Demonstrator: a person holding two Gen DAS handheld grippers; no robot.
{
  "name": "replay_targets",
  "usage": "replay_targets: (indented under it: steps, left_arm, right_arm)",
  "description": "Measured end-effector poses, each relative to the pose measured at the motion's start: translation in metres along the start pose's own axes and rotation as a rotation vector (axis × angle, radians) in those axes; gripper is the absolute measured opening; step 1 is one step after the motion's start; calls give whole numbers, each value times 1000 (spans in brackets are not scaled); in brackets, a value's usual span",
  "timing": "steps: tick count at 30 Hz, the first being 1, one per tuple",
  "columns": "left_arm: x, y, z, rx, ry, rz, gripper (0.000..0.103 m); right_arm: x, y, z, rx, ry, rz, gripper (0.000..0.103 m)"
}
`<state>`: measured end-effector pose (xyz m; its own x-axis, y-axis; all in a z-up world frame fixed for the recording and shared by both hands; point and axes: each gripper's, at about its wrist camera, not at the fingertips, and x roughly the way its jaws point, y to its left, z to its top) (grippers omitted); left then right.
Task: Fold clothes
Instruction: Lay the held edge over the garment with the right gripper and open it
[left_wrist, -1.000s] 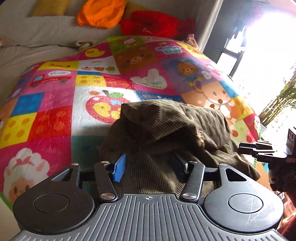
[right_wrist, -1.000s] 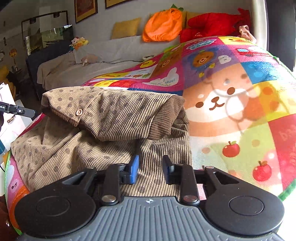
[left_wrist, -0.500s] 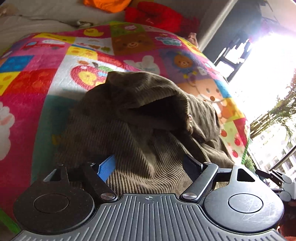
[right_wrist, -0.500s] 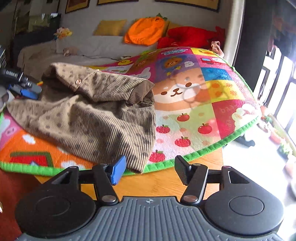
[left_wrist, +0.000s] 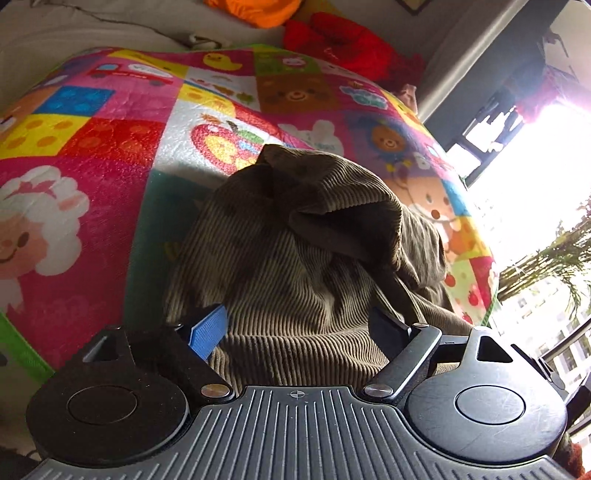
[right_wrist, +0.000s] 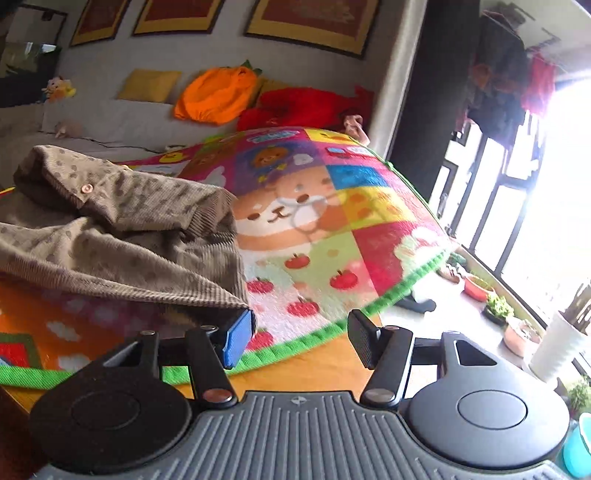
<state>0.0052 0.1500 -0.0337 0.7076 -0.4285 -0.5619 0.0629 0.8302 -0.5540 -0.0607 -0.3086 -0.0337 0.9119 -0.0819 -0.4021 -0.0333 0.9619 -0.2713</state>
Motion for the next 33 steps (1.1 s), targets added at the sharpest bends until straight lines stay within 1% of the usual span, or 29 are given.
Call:
replay_targets:
  steps: [2,3,5,6,9,12,14,16,18,21,22,23,24,27,28,30,31,33]
  left_arm:
    - [-4,-3,-1,20,1,24,88]
    - [-5,-4,0,33,4,41,88]
    - [-10,-8,-1,61,11,86,92]
    - [-13,-10,0,75,8,80,92]
    - [-19,-20,7,111,-15,-4,94]
    - [-12,-37,19,135,-40,-115,94]
    - [2,-46,26,150,-28,-168,94]
    - [20,-50,29,154,-5,-187,94]
    - [38,-50,30,141,23,-178,94]
    - [57,-35,29,104,60,-117,94]
    - [58,-26,28,97,61,-100,94]
    - [58,-18,27,89,62,-83,90]
    - [56,-12,27,80,60,-73,90]
    - [40,2,30,60,33,-24,90]
    - [37,6,30,59,28,-17,89]
    - [30,9,32,51,21,-2,89]
    - [27,8,33,49,17,7,88]
    - [21,3,35,53,6,14,89]
  right_arm:
    - [-2,-10,-12,27,46,-41,55]
    - [-4,-15,-18,48,63,-42,55]
    - [-14,-25,-25,98,67,-11,55]
    - [-20,-28,-26,119,57,20,55]
    - [-31,-33,-17,164,12,109,58]
    - [-23,-30,11,221,-37,212,58]
    - [-4,-27,32,301,-35,325,58]
    - [24,-19,47,380,-6,451,58]
    - [51,-2,57,393,32,521,58]
    - [79,29,61,303,102,521,58]
    - [85,38,60,263,126,509,58]
    - [88,45,57,218,144,482,58]
    - [90,50,54,176,159,456,58]
    - [88,47,41,89,177,382,61]
    - [87,41,40,87,186,366,61]
    - [83,34,36,42,185,287,63]
    - [82,29,35,39,184,272,63]
    - [78,19,36,70,188,277,63]
